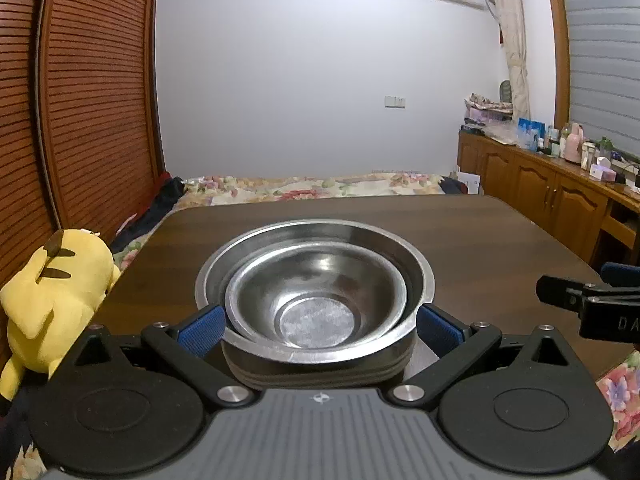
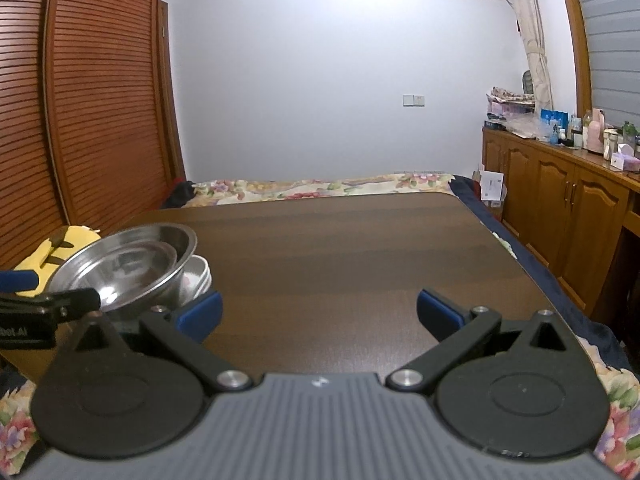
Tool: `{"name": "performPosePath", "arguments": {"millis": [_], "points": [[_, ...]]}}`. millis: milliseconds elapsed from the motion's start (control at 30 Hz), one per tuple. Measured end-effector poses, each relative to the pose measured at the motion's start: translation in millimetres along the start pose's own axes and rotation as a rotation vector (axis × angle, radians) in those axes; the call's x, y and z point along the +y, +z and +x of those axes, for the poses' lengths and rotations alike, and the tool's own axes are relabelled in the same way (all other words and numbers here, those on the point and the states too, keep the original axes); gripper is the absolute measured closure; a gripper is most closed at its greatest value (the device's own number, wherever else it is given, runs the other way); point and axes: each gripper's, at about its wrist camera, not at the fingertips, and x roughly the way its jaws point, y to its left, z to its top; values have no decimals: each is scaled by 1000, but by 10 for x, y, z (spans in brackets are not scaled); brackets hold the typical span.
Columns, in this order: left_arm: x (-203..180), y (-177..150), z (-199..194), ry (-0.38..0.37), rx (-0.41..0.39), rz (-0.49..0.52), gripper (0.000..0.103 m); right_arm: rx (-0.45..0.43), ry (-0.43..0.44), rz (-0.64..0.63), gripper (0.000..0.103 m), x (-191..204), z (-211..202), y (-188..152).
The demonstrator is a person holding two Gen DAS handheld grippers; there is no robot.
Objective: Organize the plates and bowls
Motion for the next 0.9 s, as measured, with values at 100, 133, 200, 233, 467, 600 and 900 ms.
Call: {"name": "performPosePath", "arguments": {"millis": [100,133,200,233,467,600,900], "points": [[-8,-4,3,-2,5,-3,0,-1,0,0,0,-3,-1,0],[-9,-3,0,-2,4,-3,0,-2,1,-1,0,-7,-1,-3],[-1,-1,0,-1,3,-3,0,-2,1,-2,0,-15,-2,-8],[0,-2,-2,-1,2,-3,0,-1,2,-2,0,-15,-2,-7],[15,7,-11,3,0,-8,0,-4,3,1,0,-29,-8,-3],[12,12,-8,4,2,-9,0,-4,4,1,0,-28,-10,-4],[18,14,-8,5,1,-10,0,-2,5,-1,0,-18,-8,0]]}}
